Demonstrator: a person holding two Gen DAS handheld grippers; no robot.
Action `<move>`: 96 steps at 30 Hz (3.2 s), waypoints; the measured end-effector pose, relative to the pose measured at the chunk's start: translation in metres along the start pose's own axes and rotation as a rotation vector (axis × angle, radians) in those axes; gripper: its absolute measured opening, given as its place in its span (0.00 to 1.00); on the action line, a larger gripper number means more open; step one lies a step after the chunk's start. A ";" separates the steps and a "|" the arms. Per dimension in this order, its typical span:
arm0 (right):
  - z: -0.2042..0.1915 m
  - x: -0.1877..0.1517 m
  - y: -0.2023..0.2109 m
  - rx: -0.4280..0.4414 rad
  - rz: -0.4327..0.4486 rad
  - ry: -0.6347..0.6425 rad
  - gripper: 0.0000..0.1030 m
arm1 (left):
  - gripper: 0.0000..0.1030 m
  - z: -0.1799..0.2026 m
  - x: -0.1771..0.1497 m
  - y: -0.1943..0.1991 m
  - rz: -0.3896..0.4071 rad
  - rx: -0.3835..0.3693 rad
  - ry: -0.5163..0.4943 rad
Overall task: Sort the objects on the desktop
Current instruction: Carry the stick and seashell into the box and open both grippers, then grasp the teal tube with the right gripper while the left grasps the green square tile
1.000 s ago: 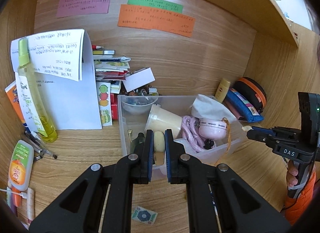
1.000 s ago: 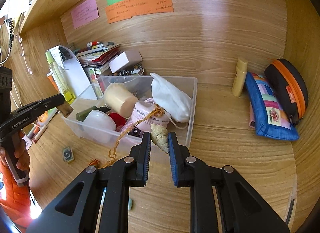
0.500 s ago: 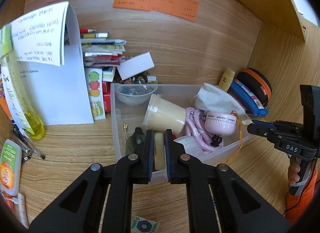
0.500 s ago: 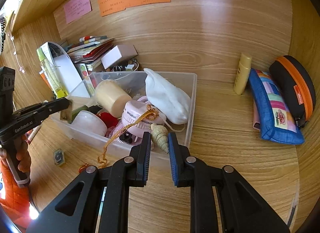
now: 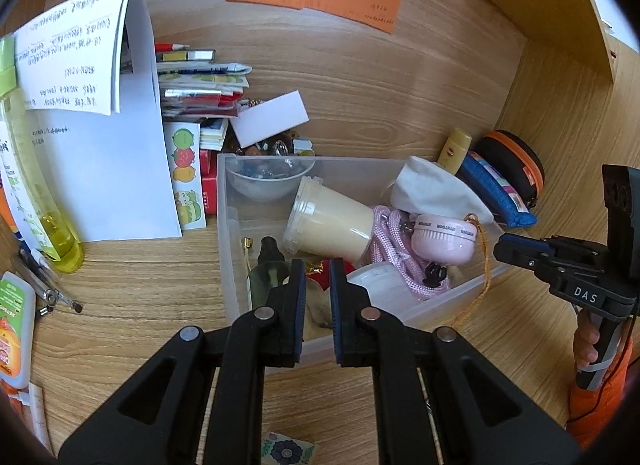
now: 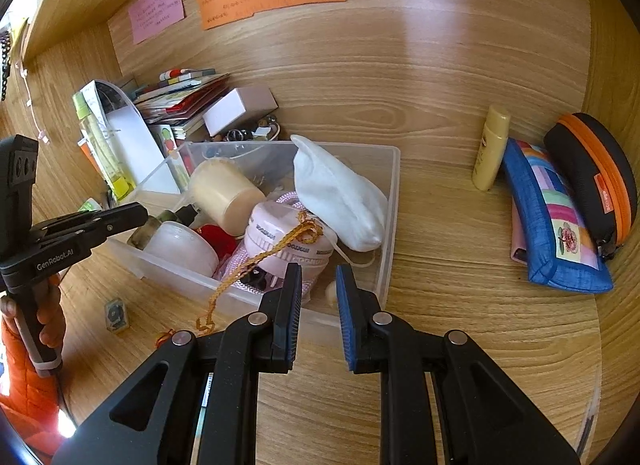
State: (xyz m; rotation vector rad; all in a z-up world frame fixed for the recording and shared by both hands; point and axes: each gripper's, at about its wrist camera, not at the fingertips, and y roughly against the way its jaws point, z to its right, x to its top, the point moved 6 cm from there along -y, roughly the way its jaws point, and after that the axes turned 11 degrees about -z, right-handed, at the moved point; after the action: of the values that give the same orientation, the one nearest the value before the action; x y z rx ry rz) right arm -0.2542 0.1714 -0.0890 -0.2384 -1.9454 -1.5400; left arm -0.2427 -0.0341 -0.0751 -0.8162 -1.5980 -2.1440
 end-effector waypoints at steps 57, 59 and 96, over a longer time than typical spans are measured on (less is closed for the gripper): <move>-0.072 -0.112 -0.010 0.009 -0.149 0.040 0.78 | 0.71 -0.025 -0.115 0.031 -0.126 0.134 0.059; -0.073 -0.111 -0.013 0.013 -0.160 0.041 0.78 | 0.71 -0.021 -0.113 0.031 -0.110 0.142 0.038; -0.076 -0.096 -0.010 0.027 -0.103 0.058 0.69 | 0.32 -0.004 -0.103 0.003 -0.155 0.125 -0.042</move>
State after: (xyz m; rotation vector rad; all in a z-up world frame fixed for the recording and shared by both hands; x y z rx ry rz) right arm -0.1569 0.1215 -0.1440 -0.0825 -1.9585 -1.5673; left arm -0.1619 -0.0450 -0.1382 -0.7245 -1.8513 -2.1159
